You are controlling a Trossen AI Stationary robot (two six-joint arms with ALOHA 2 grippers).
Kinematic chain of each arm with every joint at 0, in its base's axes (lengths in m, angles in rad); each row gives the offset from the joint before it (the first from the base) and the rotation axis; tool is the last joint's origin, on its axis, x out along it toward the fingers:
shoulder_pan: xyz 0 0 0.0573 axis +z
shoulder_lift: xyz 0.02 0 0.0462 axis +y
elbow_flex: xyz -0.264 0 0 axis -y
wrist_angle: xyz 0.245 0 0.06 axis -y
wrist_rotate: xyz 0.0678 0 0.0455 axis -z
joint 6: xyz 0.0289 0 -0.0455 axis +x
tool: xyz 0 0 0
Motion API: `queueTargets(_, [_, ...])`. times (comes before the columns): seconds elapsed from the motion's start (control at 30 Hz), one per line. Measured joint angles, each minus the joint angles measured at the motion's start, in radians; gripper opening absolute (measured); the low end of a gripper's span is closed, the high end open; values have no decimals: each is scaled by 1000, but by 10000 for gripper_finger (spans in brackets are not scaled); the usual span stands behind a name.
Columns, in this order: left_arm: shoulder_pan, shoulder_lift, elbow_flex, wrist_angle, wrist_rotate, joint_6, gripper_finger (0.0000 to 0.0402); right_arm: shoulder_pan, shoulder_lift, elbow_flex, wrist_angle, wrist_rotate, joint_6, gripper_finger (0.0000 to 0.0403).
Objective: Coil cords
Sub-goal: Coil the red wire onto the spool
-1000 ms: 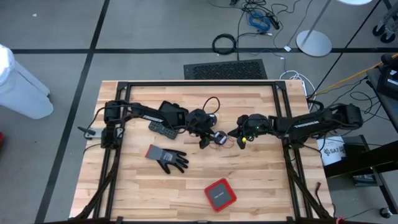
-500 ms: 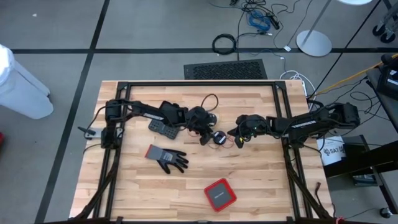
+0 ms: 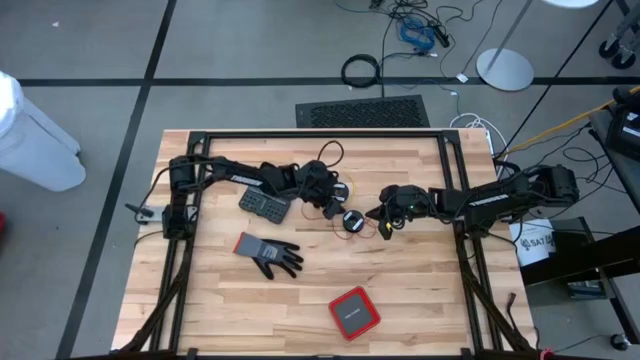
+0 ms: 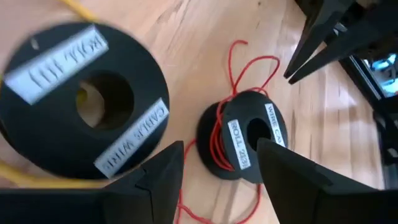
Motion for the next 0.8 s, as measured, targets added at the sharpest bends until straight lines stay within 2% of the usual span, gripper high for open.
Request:
queueTargets(0.17, [-2, 40, 0, 11, 32, -79, 211, 0, 0, 0, 0, 0, 2, 0])
queueTargets(0.47, [-28, 118, 1, 249, 63, -207, 211, 1, 2, 0, -12, 0, 14, 0])
queueTargets(0.67, [-29, 118, 1, 258, 69, -219, 208, 5, 18, 0, -18, 0, 15, 0])
queueTargets(0.8, [-31, 118, 1, 245, 85, -217, 187, 5, 39, 0, 0, 6, 22, 0])
